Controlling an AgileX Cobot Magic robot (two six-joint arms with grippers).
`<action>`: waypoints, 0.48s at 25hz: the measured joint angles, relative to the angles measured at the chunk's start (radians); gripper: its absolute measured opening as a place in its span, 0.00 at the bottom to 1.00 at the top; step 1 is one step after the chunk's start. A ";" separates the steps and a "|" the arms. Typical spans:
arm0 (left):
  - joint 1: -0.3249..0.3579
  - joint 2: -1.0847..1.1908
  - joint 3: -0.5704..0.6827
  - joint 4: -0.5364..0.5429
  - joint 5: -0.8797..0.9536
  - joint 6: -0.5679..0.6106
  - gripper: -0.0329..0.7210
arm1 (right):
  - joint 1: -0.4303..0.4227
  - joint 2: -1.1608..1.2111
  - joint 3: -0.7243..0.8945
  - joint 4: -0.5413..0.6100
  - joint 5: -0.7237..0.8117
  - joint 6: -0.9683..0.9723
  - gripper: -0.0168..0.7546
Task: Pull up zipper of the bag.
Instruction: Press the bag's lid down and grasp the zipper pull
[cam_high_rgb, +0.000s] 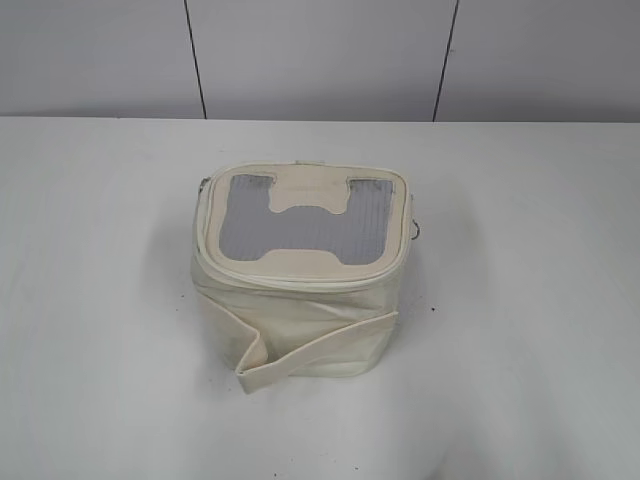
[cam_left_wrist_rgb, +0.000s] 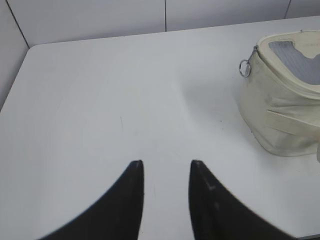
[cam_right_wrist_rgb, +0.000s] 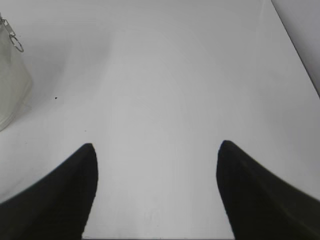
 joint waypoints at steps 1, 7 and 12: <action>0.000 0.000 0.000 0.000 0.000 0.000 0.37 | 0.000 0.000 0.000 0.000 0.000 0.001 0.77; 0.000 0.000 0.000 0.000 0.000 0.000 0.37 | 0.000 0.000 0.000 0.000 0.000 0.001 0.77; 0.000 0.000 0.000 0.000 0.000 0.000 0.37 | 0.000 0.000 0.000 0.000 0.000 0.000 0.77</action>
